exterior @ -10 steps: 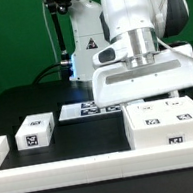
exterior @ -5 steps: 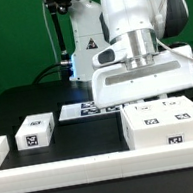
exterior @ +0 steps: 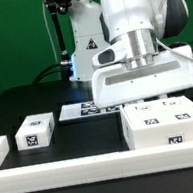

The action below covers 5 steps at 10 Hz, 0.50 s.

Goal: Assemble cabinet

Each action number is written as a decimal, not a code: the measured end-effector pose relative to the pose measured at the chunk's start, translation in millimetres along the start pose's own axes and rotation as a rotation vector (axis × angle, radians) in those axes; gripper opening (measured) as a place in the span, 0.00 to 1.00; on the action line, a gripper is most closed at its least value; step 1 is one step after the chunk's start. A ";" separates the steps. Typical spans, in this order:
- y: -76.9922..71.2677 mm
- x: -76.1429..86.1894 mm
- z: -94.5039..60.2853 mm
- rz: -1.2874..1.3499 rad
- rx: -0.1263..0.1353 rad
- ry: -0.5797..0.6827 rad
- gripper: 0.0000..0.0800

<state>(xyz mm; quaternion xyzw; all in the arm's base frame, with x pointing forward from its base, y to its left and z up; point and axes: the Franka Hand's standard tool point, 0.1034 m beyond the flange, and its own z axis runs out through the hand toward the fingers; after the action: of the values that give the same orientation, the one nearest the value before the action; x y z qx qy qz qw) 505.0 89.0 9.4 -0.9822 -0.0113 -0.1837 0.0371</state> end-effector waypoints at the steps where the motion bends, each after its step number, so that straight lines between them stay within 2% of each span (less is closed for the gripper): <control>1: 0.0 0.0 0.0 0.000 0.000 0.000 0.27; 2: -0.1 -0.1 -0.4 0.002 0.000 -0.004 0.27; 5: -4.0 9.8 -26.3 0.019 0.017 -0.059 0.27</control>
Offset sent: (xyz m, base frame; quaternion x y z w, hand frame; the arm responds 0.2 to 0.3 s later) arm -0.0057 -0.0050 0.0371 0.0010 -0.0580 0.0607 0.9965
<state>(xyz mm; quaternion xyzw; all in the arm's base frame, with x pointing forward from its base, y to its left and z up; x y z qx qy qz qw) 504.4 91.0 37.7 -0.9870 -0.0044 -0.1540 0.0466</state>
